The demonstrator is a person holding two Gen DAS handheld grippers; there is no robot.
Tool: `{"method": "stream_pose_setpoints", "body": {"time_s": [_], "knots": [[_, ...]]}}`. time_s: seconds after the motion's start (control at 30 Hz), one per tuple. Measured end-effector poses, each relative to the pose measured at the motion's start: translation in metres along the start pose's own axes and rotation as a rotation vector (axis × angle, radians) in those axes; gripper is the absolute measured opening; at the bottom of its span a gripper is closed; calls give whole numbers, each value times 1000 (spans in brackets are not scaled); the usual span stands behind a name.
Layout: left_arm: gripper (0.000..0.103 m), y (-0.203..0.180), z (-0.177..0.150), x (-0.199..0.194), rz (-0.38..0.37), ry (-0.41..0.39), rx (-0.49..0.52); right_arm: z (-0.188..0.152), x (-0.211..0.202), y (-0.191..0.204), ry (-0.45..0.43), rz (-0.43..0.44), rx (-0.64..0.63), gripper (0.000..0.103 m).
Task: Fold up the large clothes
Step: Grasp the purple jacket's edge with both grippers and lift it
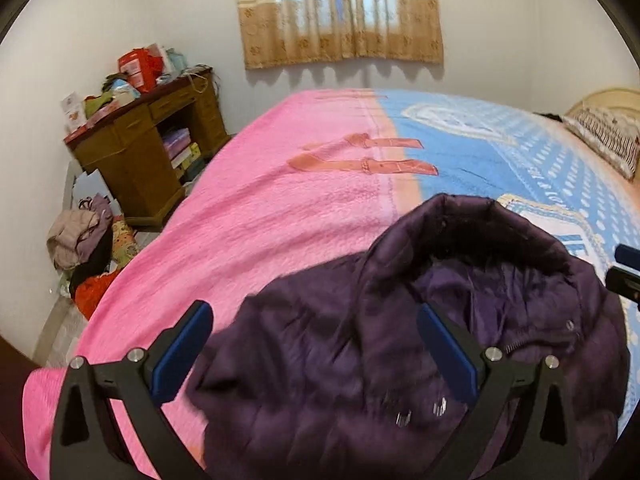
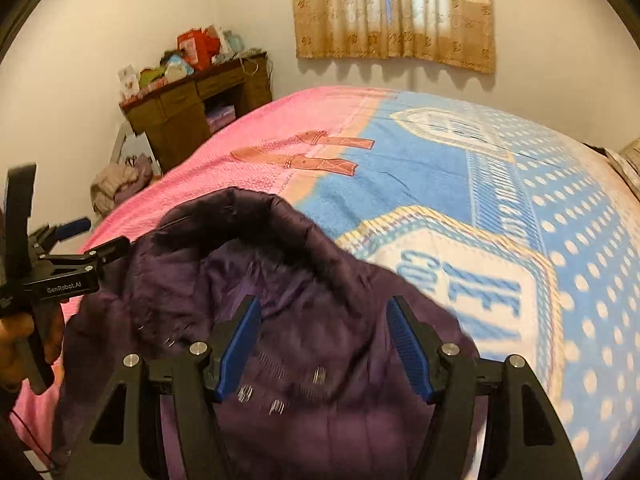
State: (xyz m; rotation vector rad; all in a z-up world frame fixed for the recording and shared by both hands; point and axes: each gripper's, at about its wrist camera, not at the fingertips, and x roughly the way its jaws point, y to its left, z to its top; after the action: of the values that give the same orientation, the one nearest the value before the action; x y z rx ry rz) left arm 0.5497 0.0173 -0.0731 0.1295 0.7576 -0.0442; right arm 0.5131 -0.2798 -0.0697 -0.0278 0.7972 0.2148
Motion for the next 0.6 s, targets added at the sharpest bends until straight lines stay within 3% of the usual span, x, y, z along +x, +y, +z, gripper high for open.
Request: {"method": "stream_pose_setpoints", "body": {"time_s": [0.17,0.23,0.3,0.37,0.6], "knots": [[103,-17,21,37,7,14,76,17,63,4,76,-44,-92,63],[99,-21,23,49,29,23,99,20,80,4,85,-94,-148,31],[74,-22,24,53,10,23,125,18,84,8,92,-103,-177,19],[18,-23,21,50,-43,23,160,11,81,11,92,-95,-212,14],[13,-23,-13,-4,-159,-71,324,-22,53,12,109,-54,-256,10]]}}
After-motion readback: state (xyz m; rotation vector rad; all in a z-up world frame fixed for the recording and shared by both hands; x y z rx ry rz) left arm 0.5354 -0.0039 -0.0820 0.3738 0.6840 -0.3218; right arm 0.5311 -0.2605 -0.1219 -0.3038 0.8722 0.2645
